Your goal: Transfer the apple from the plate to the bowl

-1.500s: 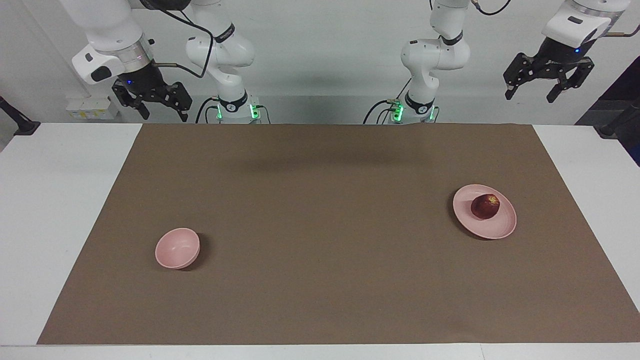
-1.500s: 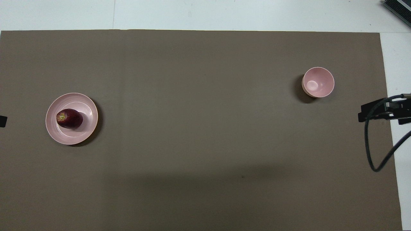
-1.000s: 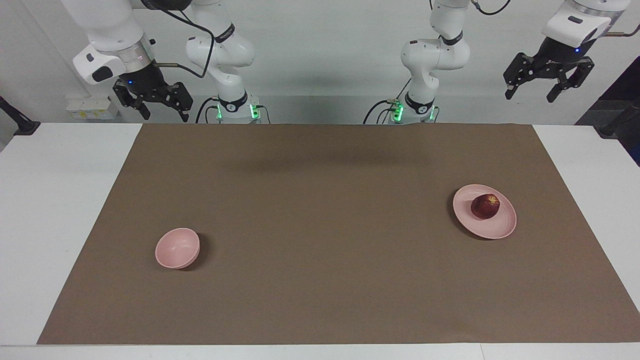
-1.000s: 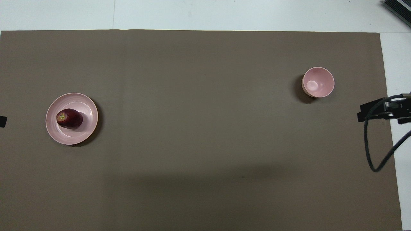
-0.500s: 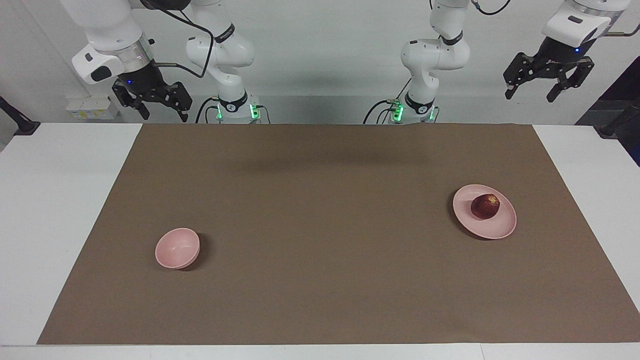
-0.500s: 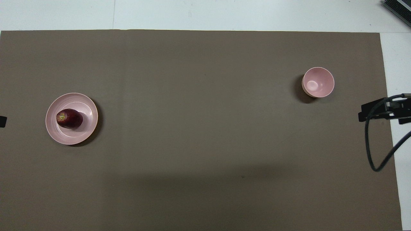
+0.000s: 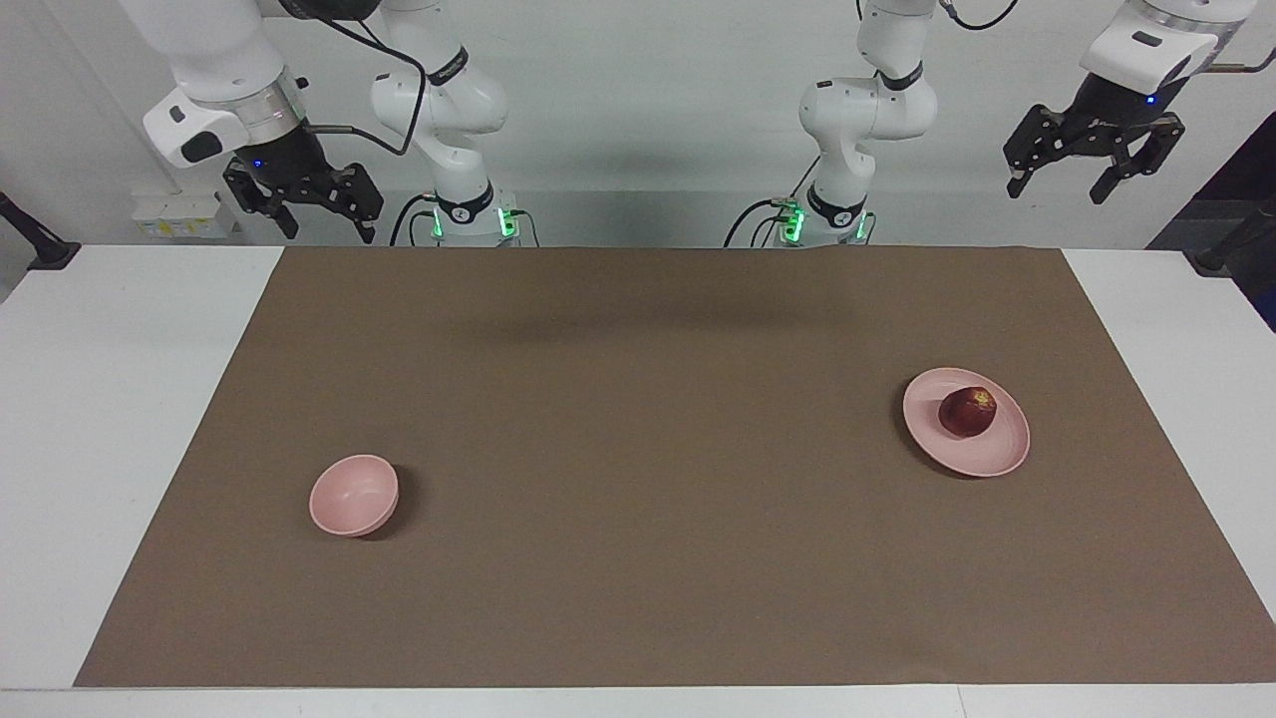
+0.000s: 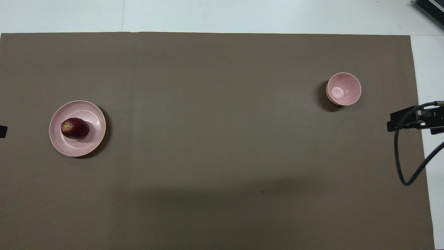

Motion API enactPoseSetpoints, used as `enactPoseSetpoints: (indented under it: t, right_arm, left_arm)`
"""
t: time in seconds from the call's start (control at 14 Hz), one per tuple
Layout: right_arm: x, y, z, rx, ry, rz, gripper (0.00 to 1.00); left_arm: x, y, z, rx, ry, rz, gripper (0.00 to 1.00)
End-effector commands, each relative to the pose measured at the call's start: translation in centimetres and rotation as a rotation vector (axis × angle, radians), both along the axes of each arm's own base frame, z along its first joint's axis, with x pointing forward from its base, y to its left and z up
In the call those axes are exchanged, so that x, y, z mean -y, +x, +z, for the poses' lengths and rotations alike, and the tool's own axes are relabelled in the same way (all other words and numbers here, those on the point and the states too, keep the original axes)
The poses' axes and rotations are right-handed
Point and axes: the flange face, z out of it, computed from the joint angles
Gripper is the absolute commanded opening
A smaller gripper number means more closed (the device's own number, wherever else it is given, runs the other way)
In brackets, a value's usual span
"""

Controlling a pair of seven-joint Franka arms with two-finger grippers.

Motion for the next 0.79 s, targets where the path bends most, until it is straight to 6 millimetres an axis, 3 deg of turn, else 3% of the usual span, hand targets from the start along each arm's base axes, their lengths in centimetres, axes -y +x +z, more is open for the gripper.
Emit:
enactPoseSetpoints:
  t: [0.0,0.71]
  right_arm:
    - [0.24,0.06,0.21,-0.003,0.025,0.012,1.0]
    - [0.15,-0.28,-0.11,-0.006,0.025,-0.031,1.0]
  left_arm:
    - [-0.12,-0.66,0.22,-0.005,0.0,0.011,1.0]
    - [-0.12,-0.66,0.22,-0.005,0.0,0.011,1.0]
